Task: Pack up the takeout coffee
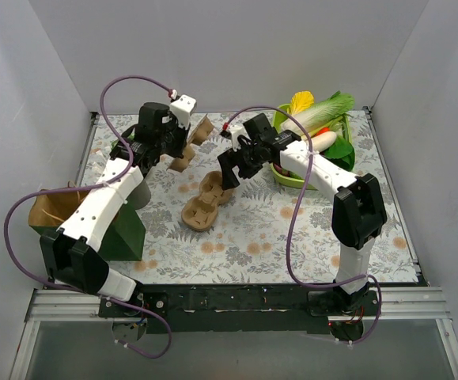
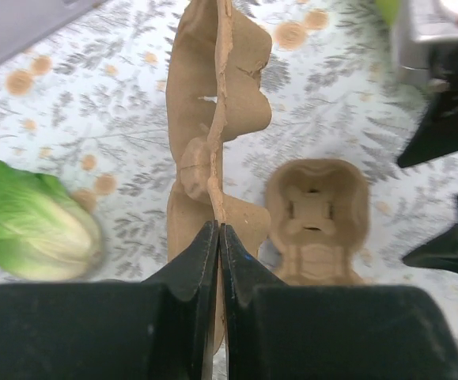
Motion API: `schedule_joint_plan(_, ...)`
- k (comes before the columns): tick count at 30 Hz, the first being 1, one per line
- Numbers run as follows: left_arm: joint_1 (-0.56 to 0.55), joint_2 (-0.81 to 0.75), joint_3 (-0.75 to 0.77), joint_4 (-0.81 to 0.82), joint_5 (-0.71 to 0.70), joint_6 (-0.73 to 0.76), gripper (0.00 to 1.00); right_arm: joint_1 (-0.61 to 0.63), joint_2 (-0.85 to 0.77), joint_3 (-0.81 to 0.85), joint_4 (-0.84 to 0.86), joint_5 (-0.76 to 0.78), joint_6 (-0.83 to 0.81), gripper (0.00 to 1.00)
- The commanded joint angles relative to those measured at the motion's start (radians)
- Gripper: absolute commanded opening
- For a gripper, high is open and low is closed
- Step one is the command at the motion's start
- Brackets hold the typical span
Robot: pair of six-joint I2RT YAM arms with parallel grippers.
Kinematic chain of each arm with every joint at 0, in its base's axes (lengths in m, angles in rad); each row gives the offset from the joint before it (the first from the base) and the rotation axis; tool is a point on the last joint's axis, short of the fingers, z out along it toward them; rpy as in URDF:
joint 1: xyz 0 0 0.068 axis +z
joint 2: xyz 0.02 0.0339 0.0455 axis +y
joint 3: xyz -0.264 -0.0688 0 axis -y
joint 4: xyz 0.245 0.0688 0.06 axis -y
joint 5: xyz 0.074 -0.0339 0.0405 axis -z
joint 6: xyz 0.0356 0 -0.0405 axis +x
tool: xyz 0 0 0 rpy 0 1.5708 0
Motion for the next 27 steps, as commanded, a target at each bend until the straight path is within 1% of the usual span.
schedule_joint_plan(1,0.000,0.064,0.028,0.059,-0.184,0.167,0.00,-0.015,-0.041,-0.009,0.023,-0.017,-0.015,0.98)
schedule_joint_plan(6,0.000,0.115,0.005,0.160,-0.303,0.308,0.00,-0.030,-0.062,-0.024,0.024,-0.025,-0.017,0.98)
schedule_joint_plan(8,0.000,0.144,-0.009,0.182,-0.350,0.336,0.00,-0.036,-0.074,-0.030,0.026,-0.025,-0.018,0.98)
schedule_joint_plan(16,-0.001,0.221,-0.167,0.306,-0.396,0.408,0.00,-0.049,-0.105,-0.064,0.027,-0.036,-0.017,0.98)
schedule_joint_plan(18,0.000,0.239,-0.176,0.318,-0.390,0.404,0.00,-0.050,-0.113,-0.066,0.027,-0.036,-0.020,0.98)
schedule_joint_plan(19,0.000,0.242,-0.170,0.309,-0.383,0.390,0.02,-0.050,-0.119,-0.070,0.027,-0.037,-0.023,0.98)
schedule_joint_plan(20,0.000,0.243,-0.147,0.276,-0.369,0.361,0.25,-0.050,-0.124,-0.073,0.027,-0.037,-0.024,0.98)
schedule_joint_plan(22,-0.001,0.223,-0.121,0.245,-0.323,0.333,0.43,-0.052,-0.136,-0.081,0.027,-0.039,-0.037,0.98)
schedule_joint_plan(24,-0.001,0.201,-0.092,0.193,-0.279,0.296,0.55,-0.052,-0.142,-0.096,0.026,-0.051,-0.050,0.98)
schedule_joint_plan(27,-0.001,0.137,-0.066,0.089,-0.148,0.252,0.59,-0.050,-0.150,-0.105,0.020,-0.037,-0.072,0.98)
